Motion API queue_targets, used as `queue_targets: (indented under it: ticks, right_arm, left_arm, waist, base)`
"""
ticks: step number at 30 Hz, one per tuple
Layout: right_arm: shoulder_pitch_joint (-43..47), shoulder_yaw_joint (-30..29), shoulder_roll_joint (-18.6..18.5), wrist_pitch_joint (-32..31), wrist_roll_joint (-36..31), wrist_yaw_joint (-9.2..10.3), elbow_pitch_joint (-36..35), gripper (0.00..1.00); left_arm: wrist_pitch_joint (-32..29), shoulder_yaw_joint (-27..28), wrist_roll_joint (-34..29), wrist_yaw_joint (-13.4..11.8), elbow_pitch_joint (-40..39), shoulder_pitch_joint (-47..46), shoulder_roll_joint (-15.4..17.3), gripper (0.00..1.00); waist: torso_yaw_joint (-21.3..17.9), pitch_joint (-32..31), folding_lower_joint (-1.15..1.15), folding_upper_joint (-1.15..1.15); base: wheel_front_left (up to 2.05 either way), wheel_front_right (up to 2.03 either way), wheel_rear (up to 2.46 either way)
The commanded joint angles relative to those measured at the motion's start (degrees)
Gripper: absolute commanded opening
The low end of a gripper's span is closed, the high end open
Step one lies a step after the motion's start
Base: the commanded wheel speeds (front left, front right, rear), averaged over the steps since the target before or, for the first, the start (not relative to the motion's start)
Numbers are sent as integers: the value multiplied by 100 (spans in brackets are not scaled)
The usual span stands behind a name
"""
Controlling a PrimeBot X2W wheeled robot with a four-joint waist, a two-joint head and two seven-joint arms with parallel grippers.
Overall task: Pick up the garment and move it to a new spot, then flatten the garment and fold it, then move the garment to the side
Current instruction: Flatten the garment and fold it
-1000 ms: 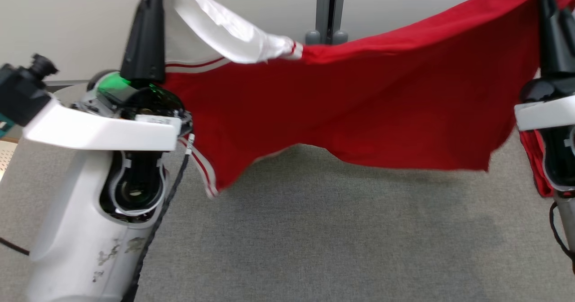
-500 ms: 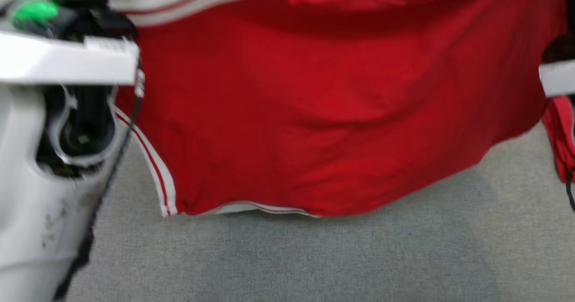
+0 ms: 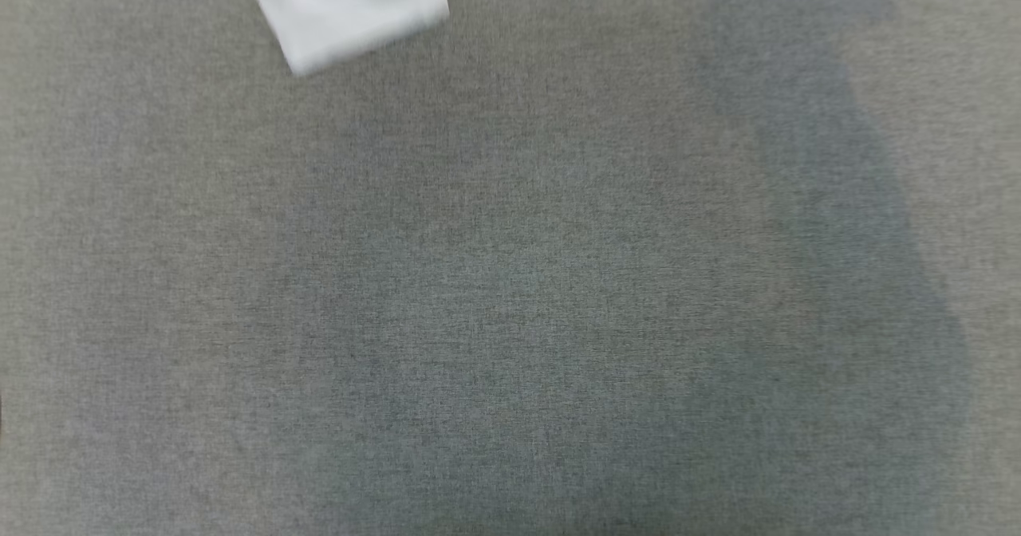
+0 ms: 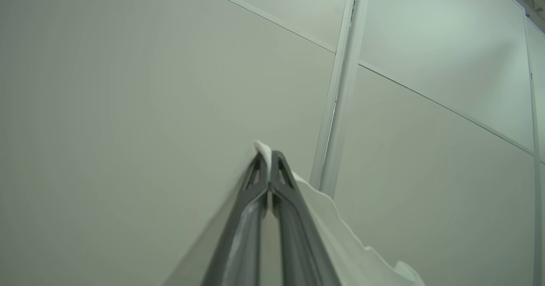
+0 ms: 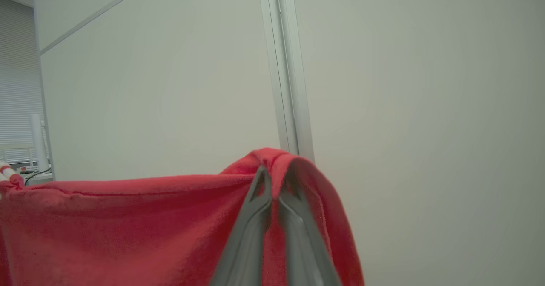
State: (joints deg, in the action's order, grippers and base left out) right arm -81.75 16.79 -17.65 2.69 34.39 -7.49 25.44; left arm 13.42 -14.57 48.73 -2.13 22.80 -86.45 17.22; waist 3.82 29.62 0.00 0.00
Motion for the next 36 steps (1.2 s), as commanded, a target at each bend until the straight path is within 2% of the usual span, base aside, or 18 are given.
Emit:
queue_targets:
  ticks: [1,5,10,13,15,19,23,28,33,34,36]
  right_arm:
    - [-139,61,-24,145,-6,0,170,0]
    - [-646,335,0,713,67,0,837,0]
    - [-734,527,54,1046,316,0,1575,0]
    - [-491,599,117,1095,609,0,1994,0]
    - [-349,811,-35,1149,327,0,2328,0]
    - [187,1012,247,1153,482,-1,2995,0]
    - [623,1110,382,1049,884,0,3330,0]
    - [1252,1470,359,712,1330,0,3361,0]
    - [1959,1870,204,292,1703,0,3340,0]
    - [1959,1870,204,292,1703,0,3340,0]
    - [2219,2062,114,115,1796,0,3333,0]
  left_arm:
    - [60,52,-81,52,122,-188,-10,0]
    - [167,175,-338,239,546,-637,-173,0]
    - [179,191,-545,539,954,-437,-437,0]
    - [182,138,-618,680,1253,-165,-536,0]
    - [182,47,-622,772,1540,60,-620,0]
    - [183,-264,-739,873,2150,647,-671,0]
    - [182,-500,-819,933,2593,1226,-756,0]
    - [184,-753,-890,960,2864,1885,-660,0]
    - [95,-1483,-841,962,2861,2697,-440,0]
    - [95,-1483,-841,962,2861,2697,-440,0]
    - [35,-1778,-767,962,2825,2964,-249,0]
  waist:
    - [83,236,0,0]
    - [179,318,0,0]
    - [298,445,0,0]
    - [336,507,0,0]
    - [343,524,0,0]
    - [340,445,0,0]
    - [335,285,0,0]
    - [335,-67,0,0]
    - [296,-607,0,0]
    - [296,-607,0,0]
    - [289,-803,0,0]
  base:
    - [0,0,0]
    - [0,0,0]
    - [0,0,0]
    - [0,0,0]
    - [0,0,0]
    - [0,0,0]
    - [0,0,0]
    - [0,0,0]
    - [0,0,0]
    - [0,0,0]
    - [0,0,0]
